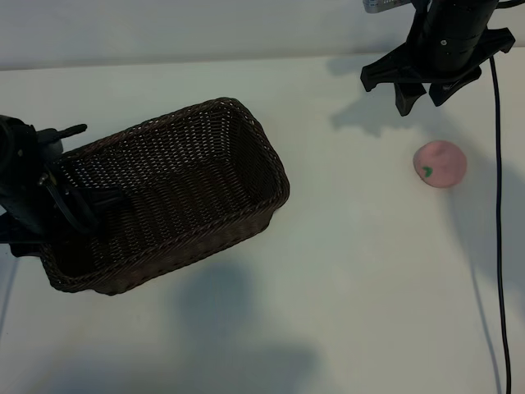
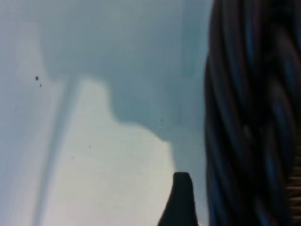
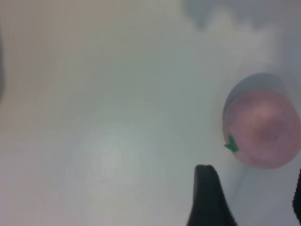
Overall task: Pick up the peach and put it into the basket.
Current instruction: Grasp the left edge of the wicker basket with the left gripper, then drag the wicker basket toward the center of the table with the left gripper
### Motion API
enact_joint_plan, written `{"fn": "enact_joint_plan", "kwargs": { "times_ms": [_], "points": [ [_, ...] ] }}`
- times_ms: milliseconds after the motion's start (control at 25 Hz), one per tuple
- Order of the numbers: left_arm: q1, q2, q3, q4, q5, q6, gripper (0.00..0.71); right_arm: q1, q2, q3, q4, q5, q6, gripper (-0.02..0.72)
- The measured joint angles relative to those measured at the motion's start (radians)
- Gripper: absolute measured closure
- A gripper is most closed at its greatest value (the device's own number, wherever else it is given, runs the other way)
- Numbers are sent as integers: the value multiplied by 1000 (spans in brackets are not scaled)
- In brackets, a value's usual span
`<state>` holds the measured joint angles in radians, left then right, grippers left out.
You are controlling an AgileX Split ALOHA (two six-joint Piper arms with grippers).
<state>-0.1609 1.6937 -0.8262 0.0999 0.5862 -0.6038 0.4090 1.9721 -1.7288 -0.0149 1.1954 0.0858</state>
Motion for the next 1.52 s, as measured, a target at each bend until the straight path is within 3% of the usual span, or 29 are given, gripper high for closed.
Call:
{"fn": "enact_joint_plan", "kwargs": {
  "times_ms": [120,240,440,680,1000,1320,1520],
  "points": [
    [0,10,0,0,-7,10,140,0,0,0,0,1,0,265],
    [0,11,0,2,-10,11,219,0,0,0,0,1,0,265],
    [0,11,0,-11,-36,14,478,0,0,0,0,3,0,265],
    [0,11,0,-50,-50,51,490,0,0,0,0,4,0,265],
    [0,-16,0,-217,-75,216,596,0,0,0,0,7,0,265],
    [0,-114,-17,-212,-5,317,611,0,0,0,0,11,0,265],
    [0,-114,-64,-281,27,439,611,0,0,0,1,15,0,265]
  ]
}}
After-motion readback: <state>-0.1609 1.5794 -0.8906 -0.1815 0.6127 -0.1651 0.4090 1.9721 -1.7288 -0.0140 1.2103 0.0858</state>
